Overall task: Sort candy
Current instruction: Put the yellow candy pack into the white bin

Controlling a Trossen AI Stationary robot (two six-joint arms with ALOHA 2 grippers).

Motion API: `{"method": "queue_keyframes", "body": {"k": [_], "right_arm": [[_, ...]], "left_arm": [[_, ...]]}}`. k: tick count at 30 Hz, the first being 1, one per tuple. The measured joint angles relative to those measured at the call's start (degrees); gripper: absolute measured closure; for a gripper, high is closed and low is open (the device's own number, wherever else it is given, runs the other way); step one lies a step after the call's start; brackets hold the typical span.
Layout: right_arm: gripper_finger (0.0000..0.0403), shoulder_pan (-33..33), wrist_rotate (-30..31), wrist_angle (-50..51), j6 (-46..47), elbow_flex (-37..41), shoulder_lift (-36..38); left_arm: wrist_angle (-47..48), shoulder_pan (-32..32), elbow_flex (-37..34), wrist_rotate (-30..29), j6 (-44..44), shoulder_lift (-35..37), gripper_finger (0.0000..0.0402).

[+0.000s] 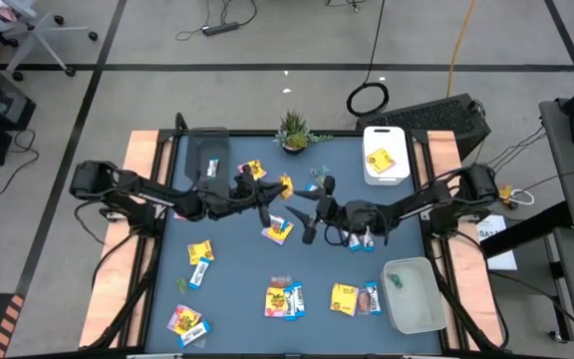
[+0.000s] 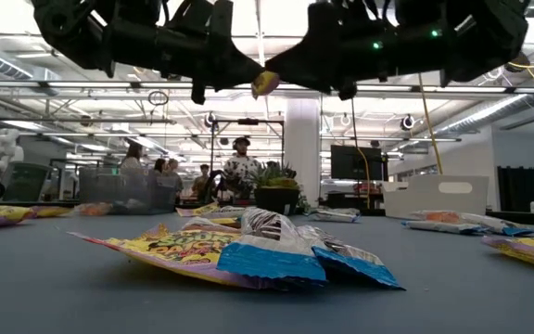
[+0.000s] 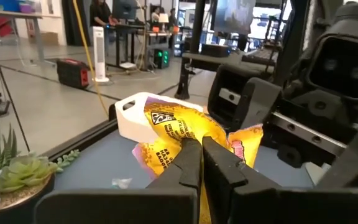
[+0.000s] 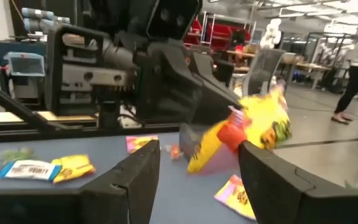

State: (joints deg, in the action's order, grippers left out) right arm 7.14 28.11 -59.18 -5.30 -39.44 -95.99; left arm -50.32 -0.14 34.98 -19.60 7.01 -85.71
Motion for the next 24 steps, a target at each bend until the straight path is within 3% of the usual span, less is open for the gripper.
{"method": "queue_keyframes", "body": {"k": [6, 17, 24], "right_arm": [[0.0236, 0.0, 5.8, 0.2, -0.5, -1.6, -0.5], [0.0392, 0.2, 7.6, 0.5, -1.8, -1.6, -0.5], [0.0390, 0.2, 7.7, 2.8, -2.9, -1.6, 2.0]], "left_arm": [[-1.9, 0.0, 0.0, -0.2, 0.0, -0.2, 0.0391], [-2.4, -0.9, 0.0, 1.2, -2.3, -0.2, 0.0391], [-2.4, -1.1, 0.1, 1.5, -6.4, -0.1, 0.0364]]}}
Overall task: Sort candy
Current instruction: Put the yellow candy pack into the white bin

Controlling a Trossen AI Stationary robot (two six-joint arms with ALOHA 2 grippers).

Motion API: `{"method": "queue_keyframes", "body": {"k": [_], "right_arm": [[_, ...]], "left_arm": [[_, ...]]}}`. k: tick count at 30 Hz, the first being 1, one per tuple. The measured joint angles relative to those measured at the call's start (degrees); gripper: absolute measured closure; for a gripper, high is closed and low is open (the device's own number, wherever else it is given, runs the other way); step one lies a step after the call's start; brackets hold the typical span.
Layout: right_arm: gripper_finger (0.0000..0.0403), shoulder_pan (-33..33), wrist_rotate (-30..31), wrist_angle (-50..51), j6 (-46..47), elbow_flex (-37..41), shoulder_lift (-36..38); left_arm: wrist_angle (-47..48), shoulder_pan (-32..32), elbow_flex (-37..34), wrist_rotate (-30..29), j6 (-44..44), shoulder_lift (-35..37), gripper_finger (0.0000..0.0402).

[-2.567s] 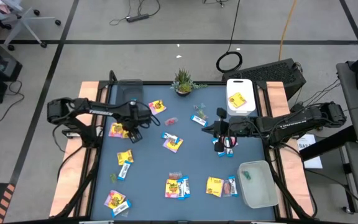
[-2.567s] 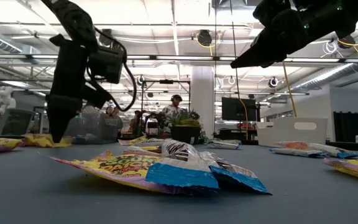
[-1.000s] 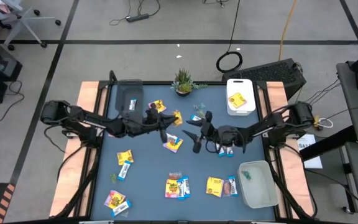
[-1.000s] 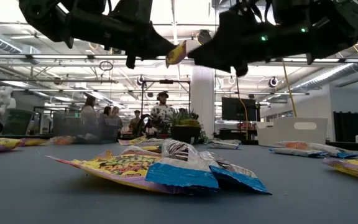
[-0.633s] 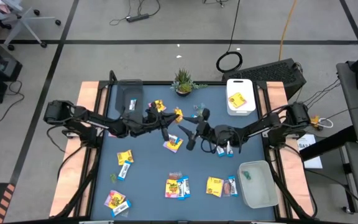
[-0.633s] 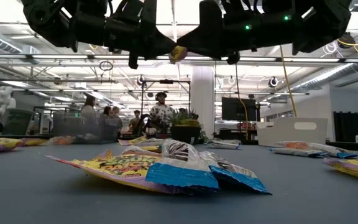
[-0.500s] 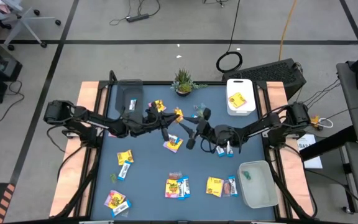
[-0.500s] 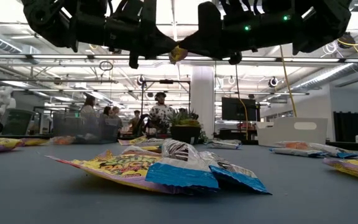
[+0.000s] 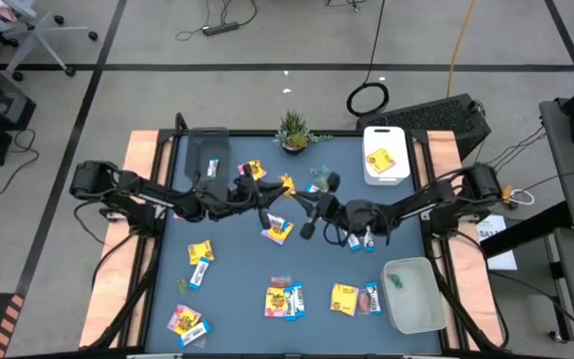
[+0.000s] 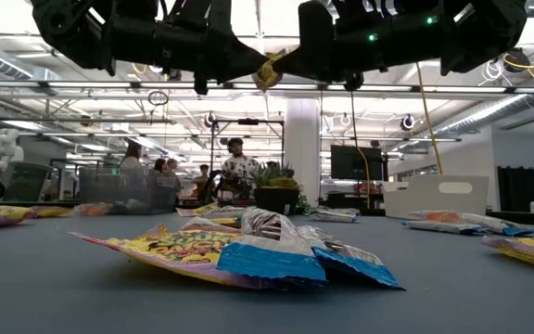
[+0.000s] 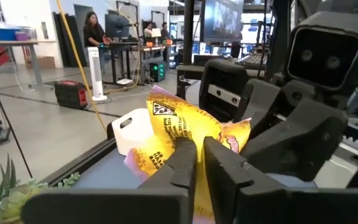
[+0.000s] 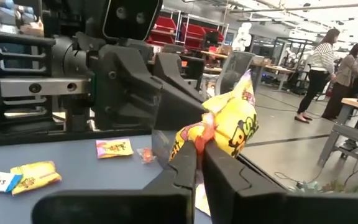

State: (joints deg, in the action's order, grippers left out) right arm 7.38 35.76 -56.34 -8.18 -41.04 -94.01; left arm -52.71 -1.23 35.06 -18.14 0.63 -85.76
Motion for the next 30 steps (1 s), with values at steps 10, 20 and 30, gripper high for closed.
{"method": "queue_keyframes", "body": {"k": [10, 20, 30], "right_arm": [[0.0402, 0.2, 6.9, 11.6, -2.0, -0.1, 9.2], [0.0402, 0.2, 20.6, 34.3, -0.4, -0.1, 19.8], [0.0402, -3.2, 29.4, 69.6, 21.4, 0.0, 30.8]], "left_arm": [[3.6, -0.1, 0.0, 1.1, -2.9, 2.3, 0.0282], [5.9, -0.1, -0.1, 0.5, -3.1, 2.3, 0.0273], [5.9, 0.0, -0.1, 0.1, -3.1, 2.3, 0.0273]]}}
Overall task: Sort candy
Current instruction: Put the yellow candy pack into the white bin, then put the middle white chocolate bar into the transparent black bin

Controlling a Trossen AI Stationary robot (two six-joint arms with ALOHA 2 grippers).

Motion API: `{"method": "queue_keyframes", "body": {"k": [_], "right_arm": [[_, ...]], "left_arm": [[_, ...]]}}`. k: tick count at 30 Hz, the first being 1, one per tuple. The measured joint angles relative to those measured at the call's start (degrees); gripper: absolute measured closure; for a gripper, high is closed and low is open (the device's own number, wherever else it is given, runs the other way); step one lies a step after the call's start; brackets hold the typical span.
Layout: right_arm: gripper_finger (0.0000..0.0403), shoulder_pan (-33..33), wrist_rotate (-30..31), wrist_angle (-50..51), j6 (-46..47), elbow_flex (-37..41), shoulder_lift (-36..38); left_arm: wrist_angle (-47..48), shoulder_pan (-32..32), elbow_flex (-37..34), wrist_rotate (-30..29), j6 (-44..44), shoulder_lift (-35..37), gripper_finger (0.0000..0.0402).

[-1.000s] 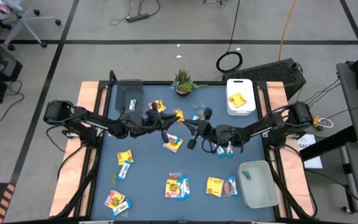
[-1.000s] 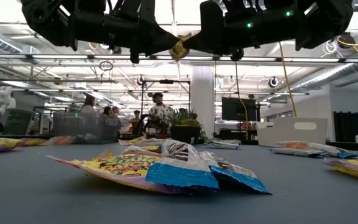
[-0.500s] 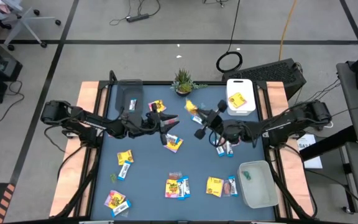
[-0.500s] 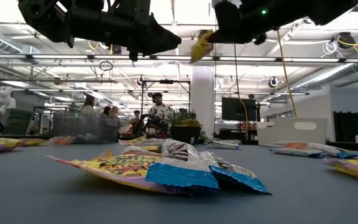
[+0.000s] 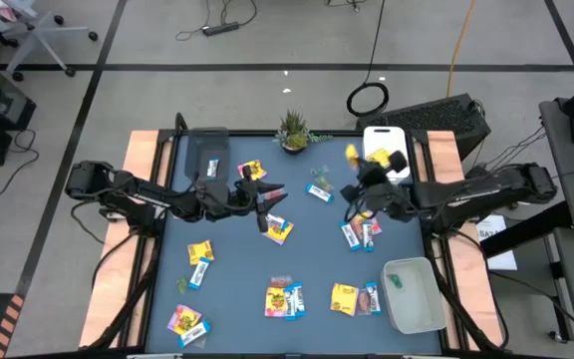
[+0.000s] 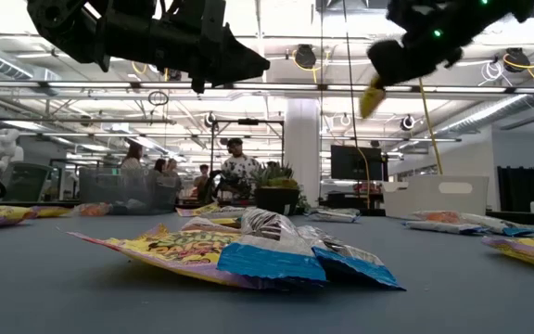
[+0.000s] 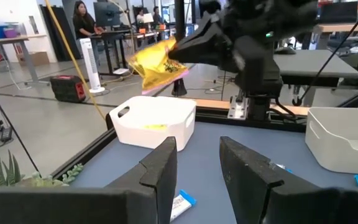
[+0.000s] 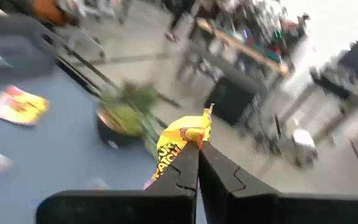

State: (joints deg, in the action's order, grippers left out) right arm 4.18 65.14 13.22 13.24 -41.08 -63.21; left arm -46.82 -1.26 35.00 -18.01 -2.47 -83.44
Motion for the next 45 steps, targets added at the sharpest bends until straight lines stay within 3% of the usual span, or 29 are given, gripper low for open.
{"method": "queue_keyframes", "body": {"k": [6, 11, 19, 27, 34, 39, 42, 45], "right_arm": [[0.0401, -7.6, -3.2, 24.9, 23.3, 0.0, 2.3], [0.0401, -14.8, -8.5, 28.8, 31.5, 1.5, 1.4], [0.0401, -25.7, -17.2, 19.5, 31.3, 6.7, 1.1], [0.0394, -33.1, -22.2, 13.2, 31.2, 9.6, 1.0], [0.0339, -34.6, -23.7, 13.1, 29.9, 9.7, 1.0], [0.0295, -34.6, -25.1, 14.2, 22.8, 8.5, 1.8], [0.0293, -34.0, -28.4, 14.4, 18.9, 6.3, 3.6], [0.0316, -31.6, -31.3, 13.7, 15.1, 4.5, 5.3]], "left_arm": [[0.2, 0.0, 0.0, 0.0, 0.0, 0.0, 0.0274], [0.3, 0.0, 0.0, 0.0, 0.0, 0.0, 0.0274], [1.3, 0.0, 0.0, 0.0, 0.0, 0.0, 0.0274], [1.3, 0.0, 0.0, 0.0, 0.0, 0.0, 0.0274], [2.2, 0.0, 0.0, 0.0, 0.0, 0.0, 0.0274], [5.5, 0.1, 0.0, 0.0, 0.0, 0.0, 0.0274], [7.2, 0.1, 0.0, -0.1, 0.0, 0.0, 0.0274], [9.1, 0.1, 0.0, 0.0, 0.0, 0.0, 0.0274]]}}
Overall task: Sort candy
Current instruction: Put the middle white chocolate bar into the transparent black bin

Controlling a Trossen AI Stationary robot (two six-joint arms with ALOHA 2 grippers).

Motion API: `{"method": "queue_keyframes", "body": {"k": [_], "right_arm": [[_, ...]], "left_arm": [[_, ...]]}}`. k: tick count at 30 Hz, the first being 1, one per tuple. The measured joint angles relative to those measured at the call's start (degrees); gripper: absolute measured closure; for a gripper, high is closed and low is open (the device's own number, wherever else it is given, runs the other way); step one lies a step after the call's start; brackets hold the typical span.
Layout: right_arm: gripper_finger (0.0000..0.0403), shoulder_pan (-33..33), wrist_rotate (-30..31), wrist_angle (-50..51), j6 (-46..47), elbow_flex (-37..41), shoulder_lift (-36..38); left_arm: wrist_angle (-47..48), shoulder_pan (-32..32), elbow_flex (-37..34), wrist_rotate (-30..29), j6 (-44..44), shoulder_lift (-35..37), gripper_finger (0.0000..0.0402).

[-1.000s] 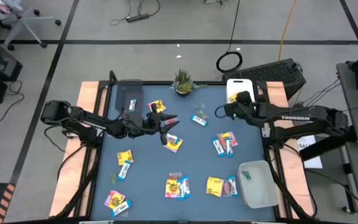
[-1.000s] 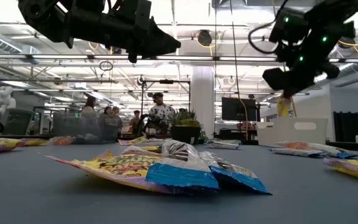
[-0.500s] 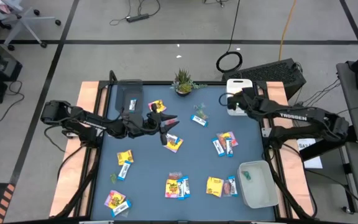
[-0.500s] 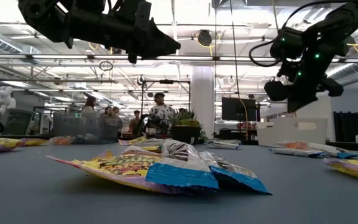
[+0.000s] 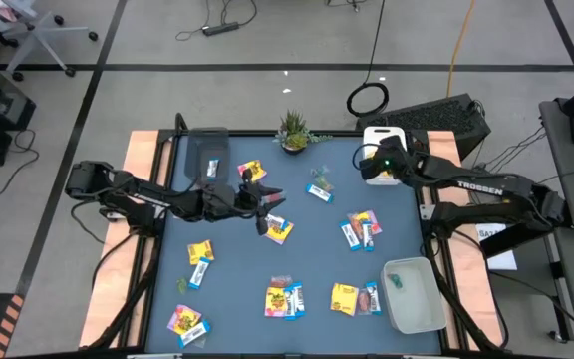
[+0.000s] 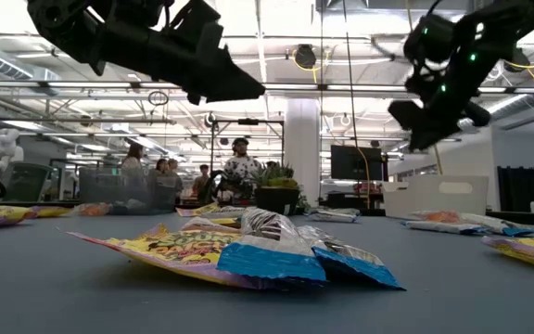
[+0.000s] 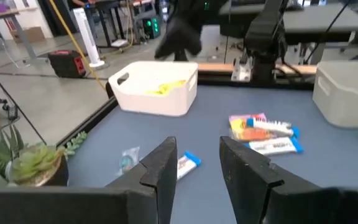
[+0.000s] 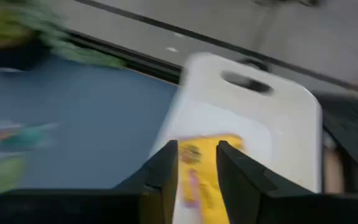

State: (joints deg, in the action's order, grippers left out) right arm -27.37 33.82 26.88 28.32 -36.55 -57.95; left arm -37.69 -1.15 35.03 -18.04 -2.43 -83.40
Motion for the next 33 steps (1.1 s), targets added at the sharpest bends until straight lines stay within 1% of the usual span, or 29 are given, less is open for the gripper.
{"method": "queue_keyframes", "body": {"k": [5, 7, 10, 14, 16, 19, 22, 27, 30, 33], "right_arm": [[0.0385, 7.0, -3.5, -5.2, -5.2, -0.2, 1.0], [0.0397, 10.3, -4.7, -7.9, -6.3, -0.2, 0.2], [0.0387, 15.2, -8.8, -11.6, -7.2, -0.2, -1.9], [0.0383, 21.0, -13.4, -18.1, -7.8, -0.2, -6.5], [0.0384, 23.3, -14.7, -21.7, -8.0, -0.2, -9.6], [0.0384, 26.1, -14.8, -27.4, -8.1, -0.1, -14.3], [0.0380, 28.4, -15.0, -33.6, -8.3, -0.1, -19.3], [0.0360, 31.1, -20.6, -47.5, -10.2, -0.1, -27.9], [0.0335, 32.2, -21.5, -55.5, -11.4, -0.2, -33.2], [0.0301, 32.4, -21.9, -58.4, -11.7, -1.5, -38.0]], "left_arm": [[4.7, 0.2, 0.0, 0.0, -1.0, 0.0, 0.0277], [5.0, 0.4, -0.4, 0.7, -0.5, 0.0, 0.0286], [5.4, 0.4, -2.3, 2.4, 0.1, 0.0, 0.0309], [6.2, 0.4, -4.5, 7.0, 0.2, 0.0, 0.0346], [6.1, 0.4, -5.5, 8.3, 0.5, 0.0, 0.0366], [5.3, 0.4, -7.5, 8.8, 0.6, 0.0, 0.0393], [3.1, 0.4, -9.9, 8.9, 2.0, 0.0, 0.0395], [-5.8, 0.4, -15.5, 8.9, 3.6, 0.0, 0.0396], [-9.0, 0.4, -17.3, 8.9, 3.7, 0.0, 0.0396], [-9.5, 0.4, -17.8, 8.9, 4.3, 0.0, 0.0396]]}}
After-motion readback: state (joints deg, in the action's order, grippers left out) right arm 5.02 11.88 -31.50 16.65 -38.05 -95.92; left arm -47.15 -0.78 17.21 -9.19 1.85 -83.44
